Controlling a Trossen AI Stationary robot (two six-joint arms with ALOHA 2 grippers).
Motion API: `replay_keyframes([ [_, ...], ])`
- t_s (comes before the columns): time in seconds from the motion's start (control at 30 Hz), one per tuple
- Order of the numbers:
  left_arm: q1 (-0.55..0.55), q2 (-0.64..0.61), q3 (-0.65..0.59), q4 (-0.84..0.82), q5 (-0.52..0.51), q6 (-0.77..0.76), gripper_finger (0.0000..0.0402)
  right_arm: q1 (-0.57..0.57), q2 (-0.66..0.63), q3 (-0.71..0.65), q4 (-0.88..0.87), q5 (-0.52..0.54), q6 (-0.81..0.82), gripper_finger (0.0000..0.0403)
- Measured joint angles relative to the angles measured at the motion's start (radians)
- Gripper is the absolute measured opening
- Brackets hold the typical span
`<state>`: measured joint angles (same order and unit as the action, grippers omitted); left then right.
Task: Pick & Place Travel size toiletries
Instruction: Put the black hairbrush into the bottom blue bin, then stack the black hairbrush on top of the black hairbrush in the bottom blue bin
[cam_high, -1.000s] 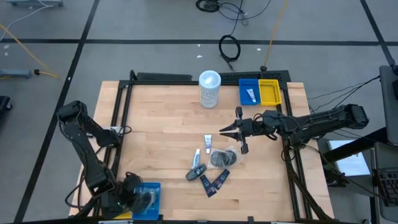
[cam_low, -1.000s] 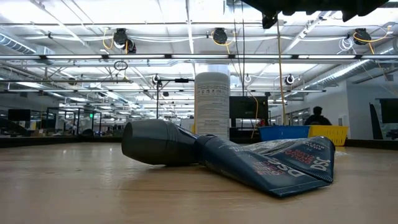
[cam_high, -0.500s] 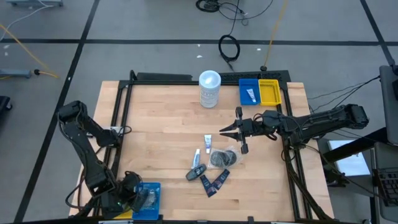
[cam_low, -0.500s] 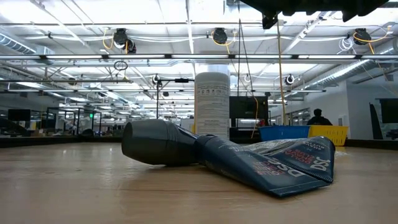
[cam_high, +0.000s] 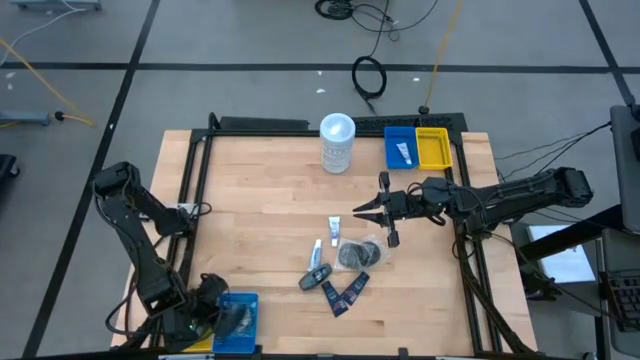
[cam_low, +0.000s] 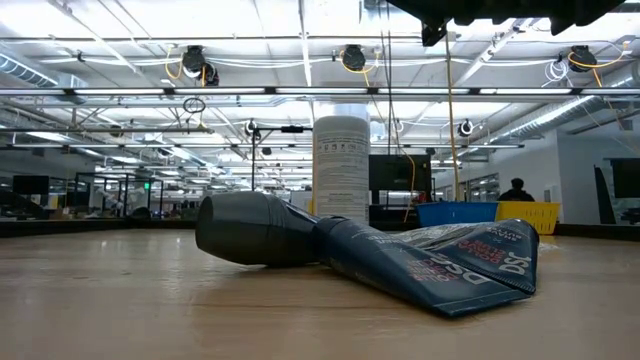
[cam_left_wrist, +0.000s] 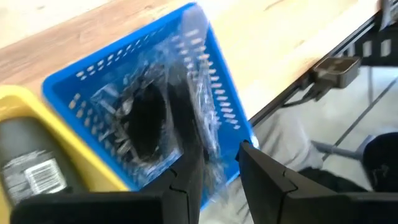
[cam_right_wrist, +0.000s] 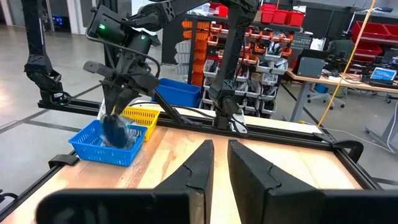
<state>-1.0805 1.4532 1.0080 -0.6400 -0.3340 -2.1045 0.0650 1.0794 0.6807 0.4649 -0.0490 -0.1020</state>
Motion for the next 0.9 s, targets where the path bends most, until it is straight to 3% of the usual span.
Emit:
replay_keyframes([
  [0.5,0.000,-0.007,0.000,-0.098,0.079,-0.044,0.0104,0.000,0.000,0.000,0.000,0.000,0.003,0.0043],
  [0.7,0.004,-0.037,0.000,-0.199,-0.002,-0.026,0.0104,0.000,0.000,0.000,-0.042,-0.003,0.031,0.0043],
  [0.9,0.042,-0.045,0.000,-0.198,-0.070,0.161,0.0104,0.000,0.000,0.000,-0.174,-0.003,0.086,0.0043],
])
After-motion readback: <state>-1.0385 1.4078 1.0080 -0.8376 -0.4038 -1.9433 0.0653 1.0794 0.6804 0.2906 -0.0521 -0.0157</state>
